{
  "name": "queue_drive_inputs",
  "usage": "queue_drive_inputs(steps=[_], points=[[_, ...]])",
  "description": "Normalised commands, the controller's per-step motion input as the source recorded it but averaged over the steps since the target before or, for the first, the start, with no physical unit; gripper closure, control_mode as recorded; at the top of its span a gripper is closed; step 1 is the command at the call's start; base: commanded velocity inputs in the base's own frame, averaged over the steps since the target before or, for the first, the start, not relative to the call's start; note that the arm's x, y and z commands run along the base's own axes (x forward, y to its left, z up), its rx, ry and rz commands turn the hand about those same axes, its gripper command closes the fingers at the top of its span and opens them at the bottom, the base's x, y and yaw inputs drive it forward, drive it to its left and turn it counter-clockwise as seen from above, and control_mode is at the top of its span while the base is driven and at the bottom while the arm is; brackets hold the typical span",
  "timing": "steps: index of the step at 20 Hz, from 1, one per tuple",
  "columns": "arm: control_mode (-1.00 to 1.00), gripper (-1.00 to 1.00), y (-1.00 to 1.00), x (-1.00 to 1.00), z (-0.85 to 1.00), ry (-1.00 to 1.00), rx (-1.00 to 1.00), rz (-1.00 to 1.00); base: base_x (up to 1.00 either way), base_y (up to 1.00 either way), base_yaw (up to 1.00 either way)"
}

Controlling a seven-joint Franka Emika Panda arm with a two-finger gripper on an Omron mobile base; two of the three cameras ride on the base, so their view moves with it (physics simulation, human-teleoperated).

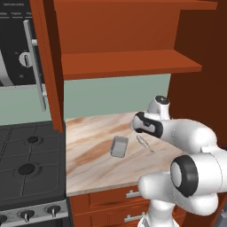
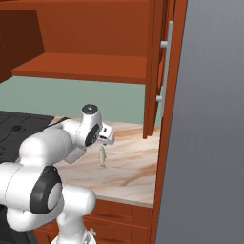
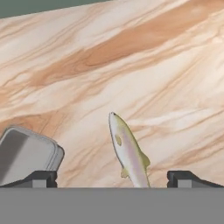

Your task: Retrieve the tupperware from the cabinet, then place the raw meat into the tupperware to avoid contamination.

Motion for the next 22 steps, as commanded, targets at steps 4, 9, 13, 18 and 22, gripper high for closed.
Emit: queue_drive_inputs(steps=[4,9,13,18,22], points=[[-1.00,-1.00,0.00,0.29,-0.31,0.03,0.00,0.03,0.00,0.00,0.00],[-1.00,-1.00,-0.01,0.29,-0.31,0.04,0.00,0.02,0.00,0.00,0.00],[-1.00,-1.00,-0.07,0.31,-0.32,0.04,0.00,0.02,0.00,0.00,0.00],[-1.00,-1.00,-0.10,0.29,-0.31,0.03,0.00,0.02,0.00,0.00,0.00],[-1.00,-1.00,-0.05,0.19,-0.29,0.02,0.00,0.02,0.00,0.00,0.00]])
